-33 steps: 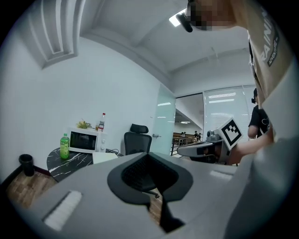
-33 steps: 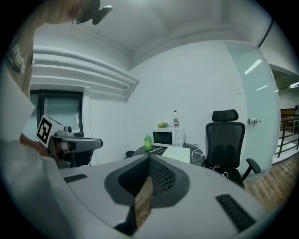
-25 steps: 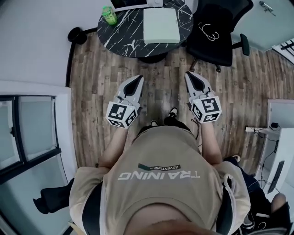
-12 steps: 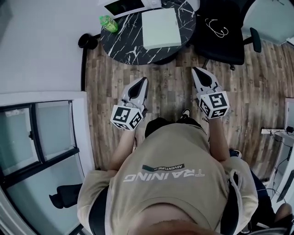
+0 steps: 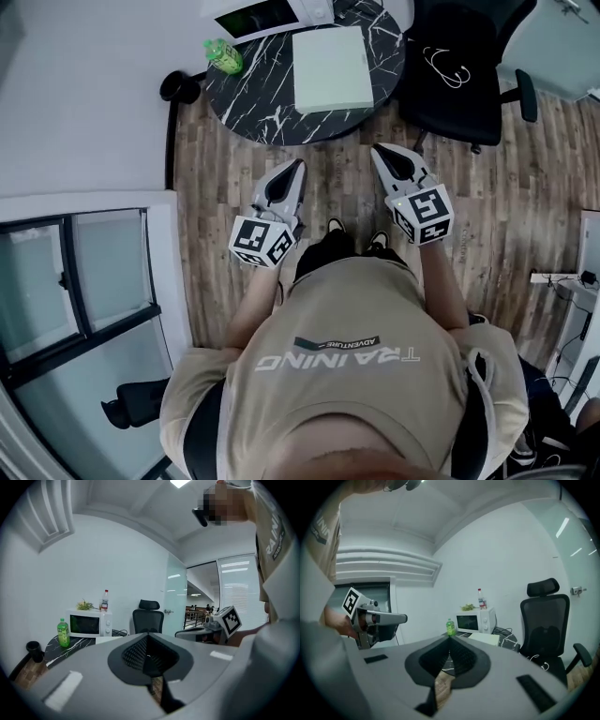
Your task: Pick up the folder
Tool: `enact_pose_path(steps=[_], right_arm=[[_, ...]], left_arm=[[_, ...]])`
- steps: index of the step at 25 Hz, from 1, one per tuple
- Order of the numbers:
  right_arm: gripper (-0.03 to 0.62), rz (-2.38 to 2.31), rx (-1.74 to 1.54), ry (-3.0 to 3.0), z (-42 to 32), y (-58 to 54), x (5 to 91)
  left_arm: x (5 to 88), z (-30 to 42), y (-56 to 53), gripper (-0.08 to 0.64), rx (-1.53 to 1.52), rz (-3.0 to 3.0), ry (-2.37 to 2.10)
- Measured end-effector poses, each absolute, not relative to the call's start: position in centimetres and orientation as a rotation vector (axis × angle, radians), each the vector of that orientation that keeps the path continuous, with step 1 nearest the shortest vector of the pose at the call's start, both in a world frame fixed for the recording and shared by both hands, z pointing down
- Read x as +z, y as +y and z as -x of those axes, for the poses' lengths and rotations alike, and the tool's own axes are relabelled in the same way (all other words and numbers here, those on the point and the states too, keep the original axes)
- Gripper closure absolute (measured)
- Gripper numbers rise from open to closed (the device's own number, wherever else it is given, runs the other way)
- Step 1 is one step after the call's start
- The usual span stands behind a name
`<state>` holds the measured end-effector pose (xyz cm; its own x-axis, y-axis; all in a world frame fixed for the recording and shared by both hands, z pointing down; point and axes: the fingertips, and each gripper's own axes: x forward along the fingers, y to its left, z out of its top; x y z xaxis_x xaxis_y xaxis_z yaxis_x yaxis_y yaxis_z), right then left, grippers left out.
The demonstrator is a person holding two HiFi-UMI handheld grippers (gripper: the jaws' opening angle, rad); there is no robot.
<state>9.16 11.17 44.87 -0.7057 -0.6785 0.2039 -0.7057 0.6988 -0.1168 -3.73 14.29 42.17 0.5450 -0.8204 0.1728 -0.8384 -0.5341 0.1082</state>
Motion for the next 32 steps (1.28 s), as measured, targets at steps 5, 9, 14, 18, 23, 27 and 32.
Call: enact_pose_path(steps=[5,9,14,18,23,27,32], right_arm=[[0.583,-1.13,0.31,-2.73,-6.9,10.2,44.8],[0.583,-1.14,0.267,-2.673,-5.6,8.8,44.2],[0.583,-1.266,0.231,-2.592,-4.6,6.1,43.7],[0.583,-1.344,0.212,-2.502,-4.5,4.0,43.7],[0.583,-1.4,0.281,-2.47,-3.7,3.0,44.5],[0.583,-1.36,0.304,-2.449,-3.1,2.6,45.6],[0.583,-1.272,0.288,-2.469,-3.9,-0.1,46.8]], left_arm=[[42.6,6.3,12.3,0.554,0.125,-2.591,-1.37],[41.9,7.9,10.3,0.554,0.082,-2.639,-1.305],[42.7,10.2,7.8,0.554,0.07,-2.658,-1.214],[43.5,11.4,6.0,0.554,0.07,-2.668,-1.13],[45.0,12.4,4.1,0.554,0.06,-2.652,-1.068],[46.3,12.4,2.9,0.554,0.045,-2.603,-1.07],[46.3,11.0,0.2,0.554,0.067,-2.611,-1.099]])
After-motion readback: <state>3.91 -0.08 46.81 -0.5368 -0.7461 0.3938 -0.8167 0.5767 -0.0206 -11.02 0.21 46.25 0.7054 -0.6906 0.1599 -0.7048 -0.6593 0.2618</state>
